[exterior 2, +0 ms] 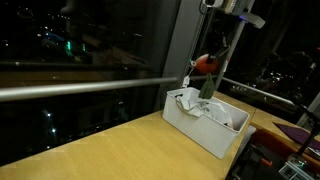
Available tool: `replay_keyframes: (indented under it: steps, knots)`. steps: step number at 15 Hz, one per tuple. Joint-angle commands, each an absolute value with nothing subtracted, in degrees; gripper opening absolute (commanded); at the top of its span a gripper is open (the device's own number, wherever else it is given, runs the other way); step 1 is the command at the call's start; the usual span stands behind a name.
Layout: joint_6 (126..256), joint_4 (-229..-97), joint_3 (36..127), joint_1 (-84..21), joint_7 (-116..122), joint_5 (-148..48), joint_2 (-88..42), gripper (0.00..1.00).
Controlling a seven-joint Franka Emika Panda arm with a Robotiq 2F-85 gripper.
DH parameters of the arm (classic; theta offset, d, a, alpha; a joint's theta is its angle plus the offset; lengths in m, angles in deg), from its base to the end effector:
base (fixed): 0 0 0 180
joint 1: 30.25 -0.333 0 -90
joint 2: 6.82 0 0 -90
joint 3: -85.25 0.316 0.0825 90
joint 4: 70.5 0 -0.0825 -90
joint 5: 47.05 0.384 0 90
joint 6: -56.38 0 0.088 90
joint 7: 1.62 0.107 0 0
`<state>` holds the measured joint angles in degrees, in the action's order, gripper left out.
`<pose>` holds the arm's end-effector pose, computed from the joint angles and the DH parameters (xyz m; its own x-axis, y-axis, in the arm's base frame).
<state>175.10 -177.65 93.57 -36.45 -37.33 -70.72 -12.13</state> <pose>0.5851 0.1278 0.4771 0.5094 0.8476 -0.1484 0.8323 -0.4415 0.3353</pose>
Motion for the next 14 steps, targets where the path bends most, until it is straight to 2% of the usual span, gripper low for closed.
replay_keyframes:
  steps: [1,3,8,11,14]
  knots:
    - [175.8,-179.26,91.25,-34.75,-36.81,-70.3,-10.13,0.04]
    - [175.29,-180.29,90.77,-34.42,-36.4,-70.08,-9.25,0.43]
    - [175.98,-183.77,91.35,-35.3,-33.56,-71.19,-7.98,0.76]
    - [177.47,-186.37,93.65,-37.81,-30.46,-71.18,-7.16,0.99]
    - [181.02,-185.34,96.15,-40.57,-24.52,-66.57,-10.7,1.0]
